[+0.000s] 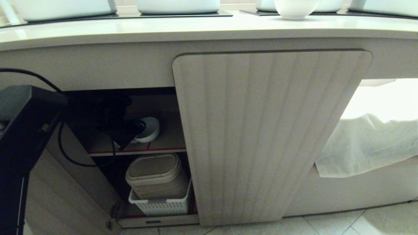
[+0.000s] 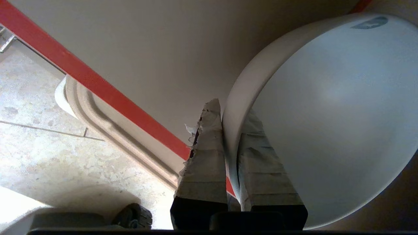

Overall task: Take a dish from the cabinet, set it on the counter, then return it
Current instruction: Put it back into the cabinet

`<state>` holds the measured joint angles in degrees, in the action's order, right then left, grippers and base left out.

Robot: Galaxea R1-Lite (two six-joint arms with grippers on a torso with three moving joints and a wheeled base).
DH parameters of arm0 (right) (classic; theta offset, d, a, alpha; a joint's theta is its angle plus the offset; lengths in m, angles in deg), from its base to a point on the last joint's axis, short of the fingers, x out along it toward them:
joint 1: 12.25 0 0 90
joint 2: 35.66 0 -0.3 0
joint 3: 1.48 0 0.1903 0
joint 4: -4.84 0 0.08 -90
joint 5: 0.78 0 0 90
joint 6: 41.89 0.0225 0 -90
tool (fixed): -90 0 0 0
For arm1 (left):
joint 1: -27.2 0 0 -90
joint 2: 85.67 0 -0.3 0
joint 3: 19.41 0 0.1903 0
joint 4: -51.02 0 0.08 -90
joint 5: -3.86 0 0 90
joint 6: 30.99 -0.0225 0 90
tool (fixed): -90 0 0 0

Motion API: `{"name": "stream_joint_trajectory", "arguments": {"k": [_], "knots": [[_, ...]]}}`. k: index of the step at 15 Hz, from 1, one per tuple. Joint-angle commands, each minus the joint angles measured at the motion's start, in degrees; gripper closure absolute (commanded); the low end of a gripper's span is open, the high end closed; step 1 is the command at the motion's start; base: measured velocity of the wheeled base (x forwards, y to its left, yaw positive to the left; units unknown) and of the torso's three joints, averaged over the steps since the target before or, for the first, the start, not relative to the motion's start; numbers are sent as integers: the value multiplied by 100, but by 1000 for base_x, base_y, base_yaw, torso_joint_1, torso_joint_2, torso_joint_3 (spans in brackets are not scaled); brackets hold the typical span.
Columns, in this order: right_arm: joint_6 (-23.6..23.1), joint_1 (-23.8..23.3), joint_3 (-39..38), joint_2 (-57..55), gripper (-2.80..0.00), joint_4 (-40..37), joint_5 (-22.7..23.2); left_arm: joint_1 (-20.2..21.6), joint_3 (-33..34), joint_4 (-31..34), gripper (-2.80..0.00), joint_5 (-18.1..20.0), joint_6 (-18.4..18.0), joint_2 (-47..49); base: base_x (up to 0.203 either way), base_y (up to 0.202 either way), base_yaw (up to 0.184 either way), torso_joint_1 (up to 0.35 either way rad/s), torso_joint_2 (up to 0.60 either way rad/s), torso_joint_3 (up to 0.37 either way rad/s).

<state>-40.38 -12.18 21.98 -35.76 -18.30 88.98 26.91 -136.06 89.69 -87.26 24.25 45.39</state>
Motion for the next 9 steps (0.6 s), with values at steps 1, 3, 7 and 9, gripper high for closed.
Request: {"name": "stream_joint_trajectory", "arguments": {"k": [1, 3, 7, 9], "knots": [[-2, 1, -1, 1, 0, 4, -2, -6, -23, -1, 0, -11, 13, 25, 0, 0, 0, 0, 0, 0], [-2, 1, -1, 1, 0, 4, -2, -6, -23, -1, 0, -20, -5, 25, 0, 0, 0, 0, 0, 0], [-2, 1, -1, 1, 0, 4, -2, -6, -23, -1, 0, -99, -198, -2, 0, 0, 0, 0, 0, 0], [6, 1, -1, 1, 0, 4, -2, -15, -23, -1, 0, -99, -198, -10, 0, 0, 0, 0, 0, 0]]}}
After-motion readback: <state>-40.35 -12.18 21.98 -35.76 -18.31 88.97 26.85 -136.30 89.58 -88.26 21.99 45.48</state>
